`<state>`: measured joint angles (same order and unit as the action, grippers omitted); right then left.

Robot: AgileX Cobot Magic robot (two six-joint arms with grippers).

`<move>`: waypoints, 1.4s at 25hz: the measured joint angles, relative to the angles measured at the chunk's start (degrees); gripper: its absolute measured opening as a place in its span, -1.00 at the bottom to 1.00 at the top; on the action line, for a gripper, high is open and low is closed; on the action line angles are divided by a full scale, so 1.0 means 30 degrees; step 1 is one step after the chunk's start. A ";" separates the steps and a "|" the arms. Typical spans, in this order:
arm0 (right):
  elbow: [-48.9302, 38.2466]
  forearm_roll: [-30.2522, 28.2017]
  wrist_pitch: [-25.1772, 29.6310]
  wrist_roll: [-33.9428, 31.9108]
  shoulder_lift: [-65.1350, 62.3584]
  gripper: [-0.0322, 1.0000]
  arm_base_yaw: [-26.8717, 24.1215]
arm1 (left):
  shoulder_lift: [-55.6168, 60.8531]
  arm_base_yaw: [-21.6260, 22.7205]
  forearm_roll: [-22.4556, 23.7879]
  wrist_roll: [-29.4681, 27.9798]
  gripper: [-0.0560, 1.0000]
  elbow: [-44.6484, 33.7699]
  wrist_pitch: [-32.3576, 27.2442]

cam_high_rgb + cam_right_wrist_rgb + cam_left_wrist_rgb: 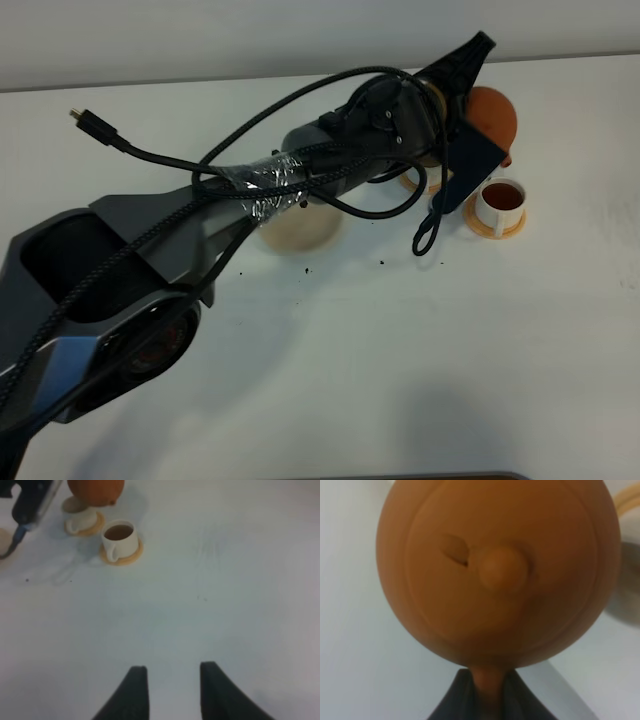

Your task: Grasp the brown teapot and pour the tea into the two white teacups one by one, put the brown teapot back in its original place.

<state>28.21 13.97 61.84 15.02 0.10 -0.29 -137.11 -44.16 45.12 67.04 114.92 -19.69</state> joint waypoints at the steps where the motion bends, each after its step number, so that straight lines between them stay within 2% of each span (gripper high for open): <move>1: 0.0000 0.0000 0.0000 0.0000 0.0000 -0.46 0.0000 | 0.0237 0.0000 -0.0322 0.0000 -0.68 0.0000 -0.0166; 6: 0.0000 0.0000 0.0000 0.0000 0.0000 -0.47 0.0000 | 0.1223 0.0000 -0.2025 0.0000 -0.68 0.0000 -0.2093; 11: 0.0000 0.0000 0.0000 0.0000 0.0000 -0.47 0.0000 | 0.2800 0.0000 -0.6060 -0.0514 -0.68 0.0000 -0.4823; 14: 0.0000 0.0000 0.0000 0.0000 0.0000 -0.47 0.0000 | 0.3858 -0.0019 -0.8314 -0.1606 -0.68 0.0000 -0.6812; 19: 0.0000 0.0000 0.0000 0.0000 0.0000 -0.47 0.0000 | 0.4367 -0.0140 -0.9422 -0.5045 -0.68 0.0036 -1.0374; 23: 0.0000 0.0000 0.0000 0.0000 0.0000 -0.47 0.0000 | 0.4367 -0.0161 -1.0940 -1.0603 -0.68 0.0036 -1.2100; 25: 0.0000 0.0000 0.0000 0.0000 0.0000 -0.47 0.0000 | 0.4367 -0.0176 -1.1792 -1.2438 -0.68 0.0036 -1.2853; 30: 0.0000 0.0000 0.0000 0.0000 0.0000 -0.47 0.0000 | 0.4324 -0.0176 -1.3702 -1.4106 -0.68 0.0036 -1.5148; 35: 0.0000 0.0000 0.0000 0.0000 0.0000 -0.47 0.0000 | 0.3450 -0.0176 -1.4213 -1.5823 -0.68 0.0051 -1.6047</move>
<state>28.21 13.97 61.84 15.02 0.10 -0.29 -126.76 -44.68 2.48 19.57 115.07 -67.83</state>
